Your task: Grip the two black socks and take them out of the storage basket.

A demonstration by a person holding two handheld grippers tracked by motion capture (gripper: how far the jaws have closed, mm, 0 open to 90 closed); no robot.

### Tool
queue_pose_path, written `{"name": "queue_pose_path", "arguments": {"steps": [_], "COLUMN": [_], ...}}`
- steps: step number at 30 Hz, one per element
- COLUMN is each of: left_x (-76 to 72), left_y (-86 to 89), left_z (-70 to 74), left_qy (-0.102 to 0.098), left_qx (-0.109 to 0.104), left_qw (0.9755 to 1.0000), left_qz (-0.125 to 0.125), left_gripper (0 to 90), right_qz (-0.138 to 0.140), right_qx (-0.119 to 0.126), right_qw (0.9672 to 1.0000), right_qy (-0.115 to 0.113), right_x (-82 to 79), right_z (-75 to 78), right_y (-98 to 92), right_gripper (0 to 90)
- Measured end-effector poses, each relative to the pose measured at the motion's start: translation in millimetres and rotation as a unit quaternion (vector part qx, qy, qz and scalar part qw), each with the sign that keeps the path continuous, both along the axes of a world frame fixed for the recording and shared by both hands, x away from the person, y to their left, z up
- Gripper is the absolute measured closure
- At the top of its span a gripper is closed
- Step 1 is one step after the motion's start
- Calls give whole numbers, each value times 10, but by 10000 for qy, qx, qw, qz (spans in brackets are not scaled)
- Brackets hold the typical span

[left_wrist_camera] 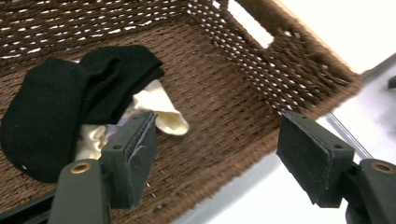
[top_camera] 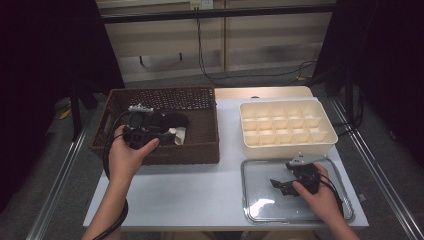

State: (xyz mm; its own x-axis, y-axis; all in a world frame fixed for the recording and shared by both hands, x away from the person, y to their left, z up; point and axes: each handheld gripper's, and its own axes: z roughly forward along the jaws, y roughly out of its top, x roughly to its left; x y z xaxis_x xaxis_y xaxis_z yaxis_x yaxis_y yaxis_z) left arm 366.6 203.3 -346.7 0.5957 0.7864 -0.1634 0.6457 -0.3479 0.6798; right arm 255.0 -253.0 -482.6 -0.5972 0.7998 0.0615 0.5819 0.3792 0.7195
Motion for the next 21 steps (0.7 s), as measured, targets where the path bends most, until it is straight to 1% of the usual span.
{"name": "queue_pose_path", "arguments": {"steps": [3, 5, 6, 7, 8, 10, 11, 12, 14, 15, 16, 17, 18, 19, 20, 21], "left_x": [97, 118, 164, 164, 210, 234, 272, 291, 312, 331, 372, 372, 396, 435, 457, 476], "left_y": [30, 35, 49, 49, 64, 74, 83, 82, 85, 85, 82, 82, 84, 83, 90, 88], "left_z": [-31, -41, -55, -55, -68, -71, -70, -72, -74, -77, -89, -89, -93, -102, -105, -111], "left_qy": [22, 19, 56, 56, 106, 102, 88, 90, 83, 77, 107, 107, 116, 112, 101, 125], "left_qx": [29, 11, 78, 78, 92, 121, 159, 150, 168, 178, 225, 225, 282, 346, 374, 344], "left_qw": [10000, 9999, 9999, 9999, 9997, 9996, 9994, 9993, 9993, 9994, 9992, 9992, 9991, 9987, 9987, 9987], "left_qz": [82, 112, 141, 141, 214, 245, 305, 324, 308, 297, 310, 310, 290, 345, 319, 344], "left_gripper": [292, 302, 305, 308, 316, 323, 332, 349, 354, 380, 384, 387, 387, 404, 407, 419], "right_qz": [8, 5, 7, 7, 7, 6, 4, 6, 6, 6, -1, -1, -6, 7, 11, 6], "right_qx": [-3, -1, -2, -2, -2, -2, 0, -2, 0, 1, 6, 6, 11, 21, 20, 26], "right_qw": [10000, 10000, 10000, 10000, 10000, 10000, 10000, 10000, 10000, 10000, 10000, 10000, 10000, 10000, 10000, 10000], "right_qy": [-7, -1, -5, -6, -7, -5, -1, -6, -4, -4, 2, 2, 11, 11, 11, 14], "right_x": [2, 1, 2, 2, 2, 2, 1, 2, 2, 2, 1, 1, 0, 3, 3, 3], "right_z": [0, 0, 0, 0, 0, 0, 0, 0, 0, 0, 0, 0, 1, 0, 0, 0], "right_y": [-1, -1, -1, -1, -1, -1, -1, -1, -1, -2, -1, -1, -1, -3, -4, -3], "right_gripper": [141, 141, 141, 141, 141, 141, 141, 141, 141, 141, 141, 141, 141, 142, 141, 141]}}
